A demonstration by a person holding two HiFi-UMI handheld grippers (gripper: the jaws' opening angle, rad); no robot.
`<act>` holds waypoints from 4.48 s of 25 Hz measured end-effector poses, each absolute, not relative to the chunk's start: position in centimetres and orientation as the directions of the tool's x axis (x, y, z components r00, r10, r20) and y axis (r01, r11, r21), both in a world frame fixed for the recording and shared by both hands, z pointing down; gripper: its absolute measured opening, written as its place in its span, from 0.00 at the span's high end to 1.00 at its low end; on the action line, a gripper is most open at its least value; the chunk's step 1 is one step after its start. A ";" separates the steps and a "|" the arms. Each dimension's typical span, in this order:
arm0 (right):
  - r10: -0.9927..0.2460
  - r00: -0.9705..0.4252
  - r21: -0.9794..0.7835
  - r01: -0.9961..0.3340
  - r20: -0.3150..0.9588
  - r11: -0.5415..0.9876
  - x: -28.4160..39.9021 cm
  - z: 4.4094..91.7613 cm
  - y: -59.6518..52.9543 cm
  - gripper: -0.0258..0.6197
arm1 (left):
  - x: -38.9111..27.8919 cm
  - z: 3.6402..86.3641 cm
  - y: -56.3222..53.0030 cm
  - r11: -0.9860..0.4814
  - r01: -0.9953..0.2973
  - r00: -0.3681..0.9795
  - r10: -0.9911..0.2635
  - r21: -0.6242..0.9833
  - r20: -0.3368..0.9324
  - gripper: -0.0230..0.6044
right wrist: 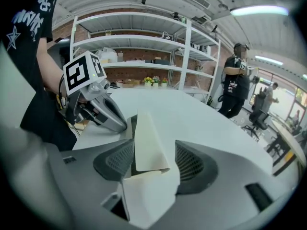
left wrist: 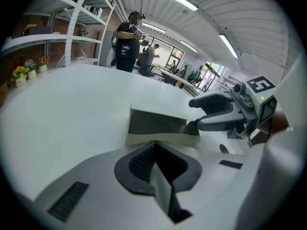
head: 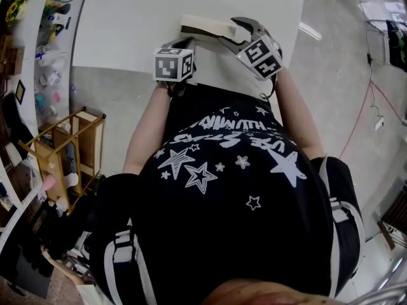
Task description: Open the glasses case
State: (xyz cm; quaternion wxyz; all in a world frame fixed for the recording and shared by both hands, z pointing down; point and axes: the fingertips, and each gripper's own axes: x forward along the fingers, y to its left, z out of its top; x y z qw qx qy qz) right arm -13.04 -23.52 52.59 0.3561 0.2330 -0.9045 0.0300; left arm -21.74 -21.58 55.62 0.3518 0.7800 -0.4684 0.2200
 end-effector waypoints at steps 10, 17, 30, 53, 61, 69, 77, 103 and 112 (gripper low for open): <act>-0.502 -0.637 0.089 -0.565 0.586 0.820 -12.0 50.8 -26.7 0.77 | -22.0 55.6 -21.5 -0.303 -0.883 0.469 -0.573 0.358 0.672 0.94; -0.505 -0.637 0.031 -0.603 0.582 0.797 -11.9 51.0 -27.2 0.79 | -22.1 55.5 -21.4 -0.296 -0.886 0.463 -0.577 0.357 0.672 0.94; -0.479 -0.695 0.005 -0.564 0.536 0.825 -11.5 48.9 -25.5 0.79 | -23.1 54.7 -20.9 -0.200 -0.921 0.381 -0.643 0.334 0.665 0.94; -0.269 -0.875 -0.125 -0.344 0.403 0.931 1.5 45.1 -18.8 0.79 | -8.7 43.3 -12.8 -0.050 -0.944 0.193 -0.886 0.325 0.423 0.94; -0.178 -0.909 -0.130 -0.243 0.377 0.961 3.9 45.0 -15.0 0.80 | -4.9 40.0 -7.8 0.007 -0.953 0.094 -0.943 0.303 0.320 0.94; -0.180 -0.912 -0.147 -0.249 0.368 0.957 6.6 45.3 -14.5 0.84 | -1.6 38.0 -6.2 -0.006 -0.960 0.094 -0.949 0.281 0.301 0.94; -0.207 -0.917 -0.104 -0.255 0.341 0.961 9.1 43.9 -14.3 0.84 | 1.9 37.4 -4.4 -0.043 -0.962 0.122 -0.952 0.270 0.282 0.94; -0.159 -0.924 -0.104 -0.207 0.348 0.973 24.5 44.0 11.5 0.90 | 17.2 37.7 21.1 0.023 -0.938 0.038 -0.985 0.346 0.167 0.94; -0.188 -0.915 -0.081 -0.231 0.358 0.969 29.0 42.7 13.7 0.95 | 19.7 36.9 23.5 0.036 -0.930 0.017 -0.990 0.366 0.139 0.94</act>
